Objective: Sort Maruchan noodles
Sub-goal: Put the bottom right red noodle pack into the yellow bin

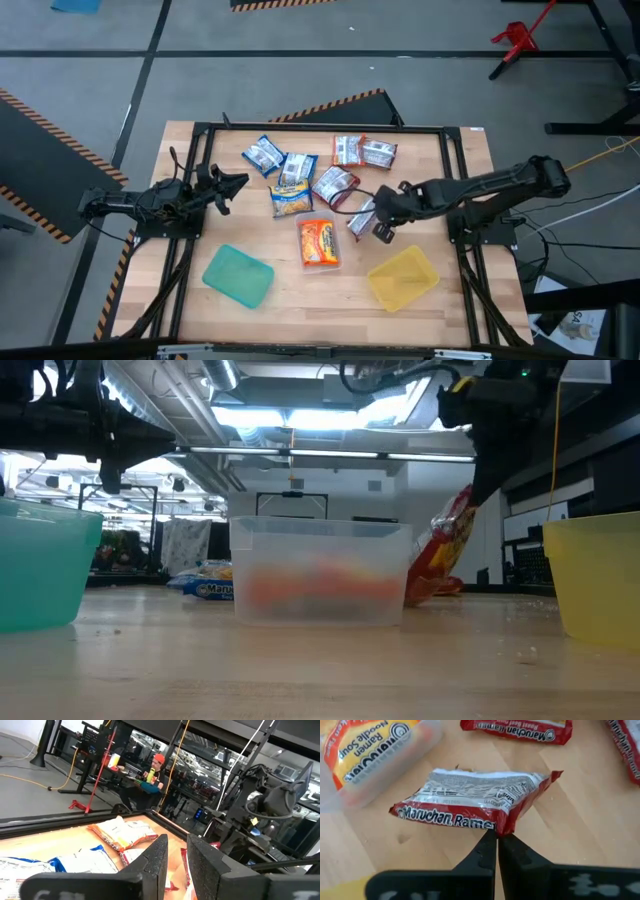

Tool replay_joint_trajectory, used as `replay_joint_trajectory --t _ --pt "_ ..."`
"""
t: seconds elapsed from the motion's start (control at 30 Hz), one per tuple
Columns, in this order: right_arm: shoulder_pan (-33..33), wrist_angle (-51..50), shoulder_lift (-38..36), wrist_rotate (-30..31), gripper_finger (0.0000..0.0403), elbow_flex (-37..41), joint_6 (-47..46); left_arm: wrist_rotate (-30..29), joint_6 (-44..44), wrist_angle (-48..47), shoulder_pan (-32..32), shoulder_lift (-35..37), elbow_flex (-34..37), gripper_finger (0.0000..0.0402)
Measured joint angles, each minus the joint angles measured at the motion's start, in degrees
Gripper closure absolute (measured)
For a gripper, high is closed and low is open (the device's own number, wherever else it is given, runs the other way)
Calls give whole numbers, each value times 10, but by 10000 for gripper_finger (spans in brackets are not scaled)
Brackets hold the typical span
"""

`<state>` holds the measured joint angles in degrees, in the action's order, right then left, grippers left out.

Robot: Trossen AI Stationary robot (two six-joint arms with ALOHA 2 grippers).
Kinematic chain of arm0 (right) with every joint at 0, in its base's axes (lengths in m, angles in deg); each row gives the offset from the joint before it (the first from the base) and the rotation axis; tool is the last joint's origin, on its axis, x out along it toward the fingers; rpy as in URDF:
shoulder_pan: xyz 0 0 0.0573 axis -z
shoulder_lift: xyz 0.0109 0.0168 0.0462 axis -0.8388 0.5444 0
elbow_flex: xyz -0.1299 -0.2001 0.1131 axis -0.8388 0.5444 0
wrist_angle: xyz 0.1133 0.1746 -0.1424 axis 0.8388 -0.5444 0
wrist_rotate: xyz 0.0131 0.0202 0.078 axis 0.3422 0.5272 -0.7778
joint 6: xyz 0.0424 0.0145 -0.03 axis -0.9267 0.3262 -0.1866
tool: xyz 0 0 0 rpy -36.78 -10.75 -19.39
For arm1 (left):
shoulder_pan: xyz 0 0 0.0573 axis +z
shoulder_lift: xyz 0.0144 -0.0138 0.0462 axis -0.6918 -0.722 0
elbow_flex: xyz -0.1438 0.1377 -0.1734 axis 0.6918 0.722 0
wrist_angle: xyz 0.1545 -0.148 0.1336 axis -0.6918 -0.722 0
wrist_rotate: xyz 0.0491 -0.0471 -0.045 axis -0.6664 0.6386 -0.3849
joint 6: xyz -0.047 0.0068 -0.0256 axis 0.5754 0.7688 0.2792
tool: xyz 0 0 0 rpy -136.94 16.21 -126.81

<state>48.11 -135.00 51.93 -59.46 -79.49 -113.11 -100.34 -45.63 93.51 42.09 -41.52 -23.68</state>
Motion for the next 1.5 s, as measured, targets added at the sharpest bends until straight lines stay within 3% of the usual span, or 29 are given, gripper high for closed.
replay_joint_trajectory --t 0.2,0.57,1.3,1.4,1.5 --pt "-6 2 0 18 403 -12 -2 0 6 0 0 0 0 335" --pt "11 -105 0 52 403 -140 16 0 17 2 0 0 0 335" --pt "-36 -109 5 52 402 -138 -29 1 19 2 0 0 0 335" --pt "-35 -114 12 51 391 -138 12 1 19 2 0 0 0 335" --pt "-26 -130 23 50 352 -136 106 1 19 2 0 0 0 335"
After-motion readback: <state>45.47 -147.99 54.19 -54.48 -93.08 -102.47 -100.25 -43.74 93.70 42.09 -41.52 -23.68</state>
